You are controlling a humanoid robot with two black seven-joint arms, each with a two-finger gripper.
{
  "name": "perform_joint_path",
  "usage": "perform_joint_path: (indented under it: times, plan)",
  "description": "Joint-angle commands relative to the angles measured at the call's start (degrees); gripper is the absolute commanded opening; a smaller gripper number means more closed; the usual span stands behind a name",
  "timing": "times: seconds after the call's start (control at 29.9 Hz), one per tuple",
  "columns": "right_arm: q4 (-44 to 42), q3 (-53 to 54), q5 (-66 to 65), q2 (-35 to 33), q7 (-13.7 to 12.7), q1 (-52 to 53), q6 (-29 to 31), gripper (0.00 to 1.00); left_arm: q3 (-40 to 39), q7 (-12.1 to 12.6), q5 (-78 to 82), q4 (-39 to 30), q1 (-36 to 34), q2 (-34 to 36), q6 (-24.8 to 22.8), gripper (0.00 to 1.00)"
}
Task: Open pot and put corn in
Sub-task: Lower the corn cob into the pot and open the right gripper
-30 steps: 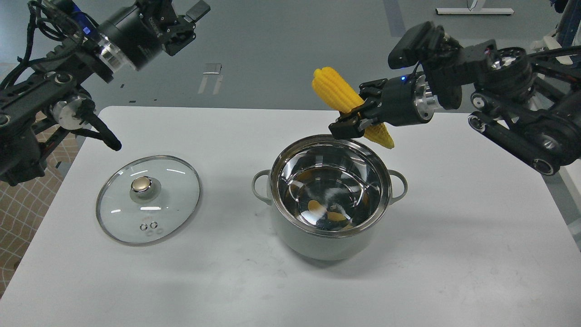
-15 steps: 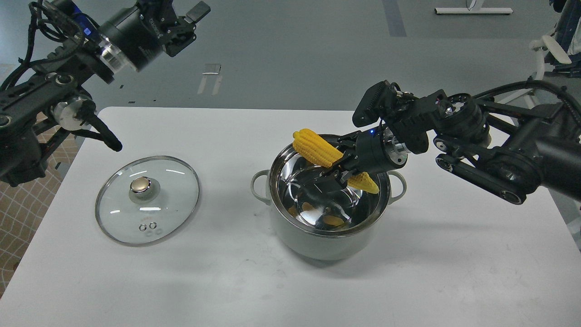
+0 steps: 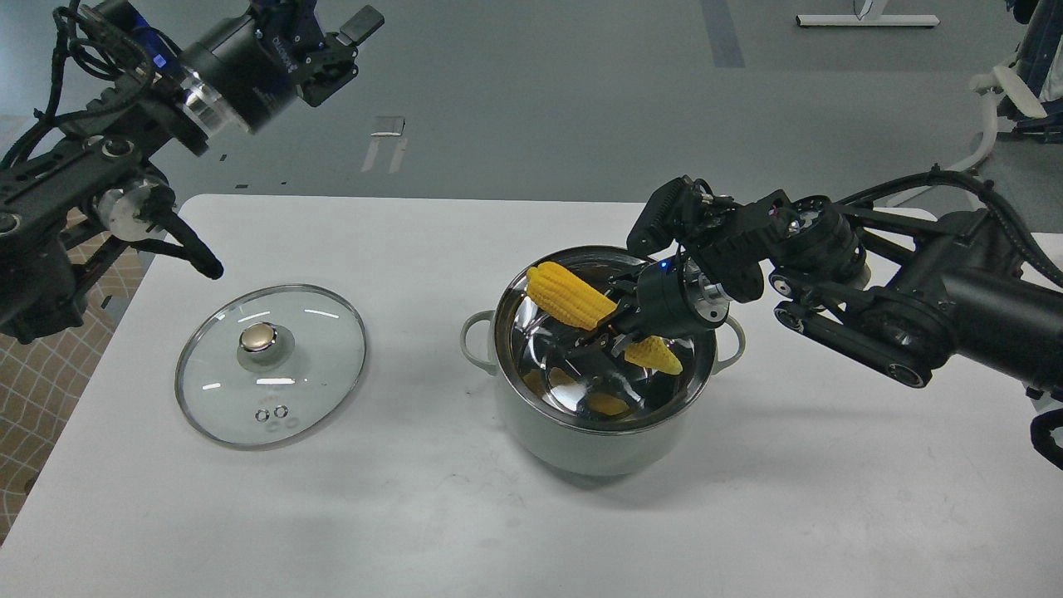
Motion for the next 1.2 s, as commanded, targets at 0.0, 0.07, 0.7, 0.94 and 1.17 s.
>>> perform_joint_path:
  times: [0.0, 0.07, 0.7, 0.94, 1.17]
  plan:
    - [-0.1, -0.5, 0.0, 0.3, 0.0, 0.0, 0.0, 0.14, 0.0, 0.0, 0.0, 0.0, 0.0, 0.2, 0.0, 0.97]
    - [-0.1, -0.8, -0.1, 0.3, 0.0, 0.0, 0.0, 0.14, 0.0, 0.0, 0.0, 0.0, 0.0, 0.1, 0.0, 0.97]
    - [-0.2, -0.9, -0.1, 0.1, 0.0, -0.3, 0.0, 0.53, -0.6, 0.0, 0.0, 0.0, 0.2, 0.5, -0.1, 0.97]
    - [-0.1, -0.8, 0.0, -0.1, 0.0, -0.3, 0.0, 0.65, -0.6, 0.0, 0.0, 0.0, 0.2, 0.5, -0.2, 0.97]
    - [0.4, -0.6, 0.1, -0.9, 0.0, -0.2, 0.0, 0.91, -0.6, 0.0, 0.0, 0.0, 0.2, 0.6, -0.2, 0.97]
